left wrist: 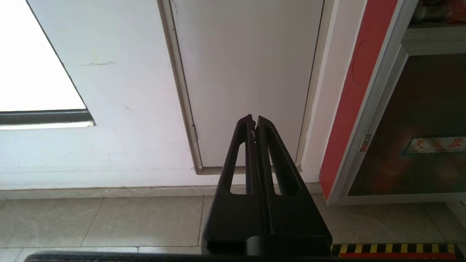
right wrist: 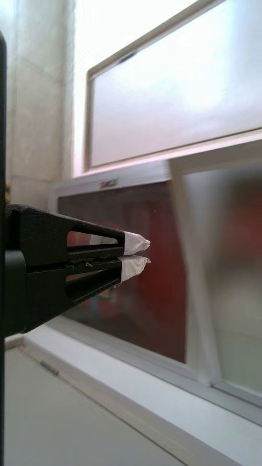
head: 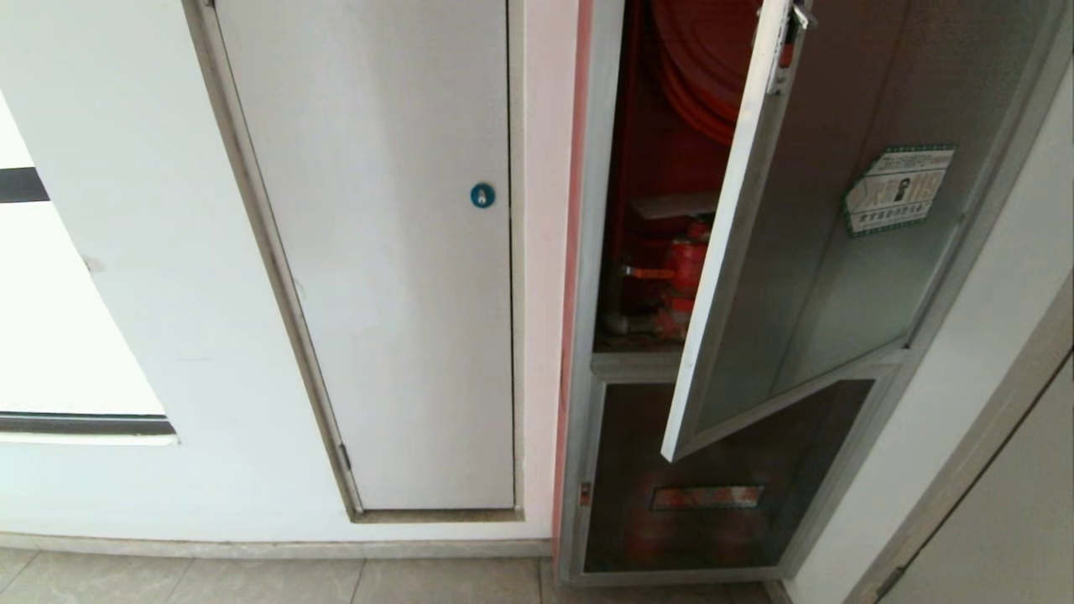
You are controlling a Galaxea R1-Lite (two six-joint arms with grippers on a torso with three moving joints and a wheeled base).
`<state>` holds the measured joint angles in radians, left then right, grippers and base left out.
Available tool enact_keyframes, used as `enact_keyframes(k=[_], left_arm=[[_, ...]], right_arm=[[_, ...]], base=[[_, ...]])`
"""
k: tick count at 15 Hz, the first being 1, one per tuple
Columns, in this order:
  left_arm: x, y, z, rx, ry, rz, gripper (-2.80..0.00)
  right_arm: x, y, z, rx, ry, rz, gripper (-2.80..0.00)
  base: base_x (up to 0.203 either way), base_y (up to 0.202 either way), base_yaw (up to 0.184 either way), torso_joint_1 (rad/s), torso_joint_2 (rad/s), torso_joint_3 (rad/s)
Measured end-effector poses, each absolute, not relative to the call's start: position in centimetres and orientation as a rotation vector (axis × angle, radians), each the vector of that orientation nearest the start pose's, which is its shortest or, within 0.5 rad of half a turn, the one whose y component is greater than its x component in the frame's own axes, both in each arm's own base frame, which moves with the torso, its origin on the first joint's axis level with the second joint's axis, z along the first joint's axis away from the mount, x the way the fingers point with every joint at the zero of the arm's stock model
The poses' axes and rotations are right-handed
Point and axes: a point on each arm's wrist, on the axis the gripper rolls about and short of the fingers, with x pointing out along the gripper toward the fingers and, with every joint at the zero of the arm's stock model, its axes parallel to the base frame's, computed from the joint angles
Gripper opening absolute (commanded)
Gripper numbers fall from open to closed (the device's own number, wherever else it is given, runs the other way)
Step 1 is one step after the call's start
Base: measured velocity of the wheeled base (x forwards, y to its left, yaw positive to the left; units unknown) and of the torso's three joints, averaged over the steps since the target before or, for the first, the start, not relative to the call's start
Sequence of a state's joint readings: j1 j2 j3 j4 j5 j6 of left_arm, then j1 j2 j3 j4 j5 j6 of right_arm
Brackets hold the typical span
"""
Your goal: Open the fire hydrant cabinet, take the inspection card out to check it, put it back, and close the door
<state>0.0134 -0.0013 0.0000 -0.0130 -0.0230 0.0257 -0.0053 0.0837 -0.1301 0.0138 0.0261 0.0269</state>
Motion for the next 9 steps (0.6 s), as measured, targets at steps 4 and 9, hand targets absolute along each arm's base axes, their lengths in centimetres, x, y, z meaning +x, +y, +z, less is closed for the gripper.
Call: enact_keyframes(k=[4, 9], left_arm=[[-2.3, -0.1, 7.7, 0.026, -0.014, -0.009, -2.8], [-2.3, -0.1, 7.7, 0.026, -0.014, -0.01, -2.8]], right_arm=[[-0.8, 0.2, 17.6, 0.09, -0.003, 0.082, -2.8], [5.4, 0.7, 24.2, 0.1, 0.099, 0.297, -2.8]], base=[[0.0, 0.0, 0.0, 0.0, 0.0, 0.0], [0.0, 0.0, 0.0, 0.0, 0.0, 0.0]])
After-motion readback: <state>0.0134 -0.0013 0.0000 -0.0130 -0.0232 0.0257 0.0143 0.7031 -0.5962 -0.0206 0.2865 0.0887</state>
